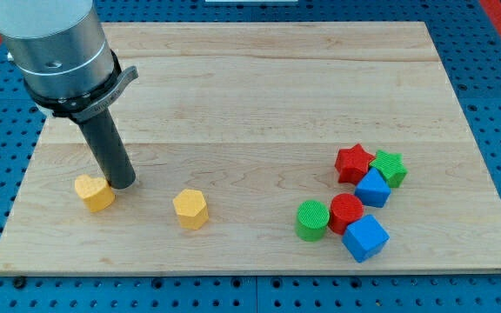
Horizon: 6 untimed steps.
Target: Move the yellow hexagon right to the yellow heart
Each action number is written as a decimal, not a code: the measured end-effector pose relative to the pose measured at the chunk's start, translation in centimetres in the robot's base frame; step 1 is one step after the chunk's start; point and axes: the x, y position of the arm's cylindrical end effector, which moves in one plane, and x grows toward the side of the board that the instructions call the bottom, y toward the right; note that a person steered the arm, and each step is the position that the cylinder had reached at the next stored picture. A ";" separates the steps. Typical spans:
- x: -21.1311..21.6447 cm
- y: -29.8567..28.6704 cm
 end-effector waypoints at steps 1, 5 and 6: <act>-1.4 -1.9; 6.6 13.6; 4.8 6.0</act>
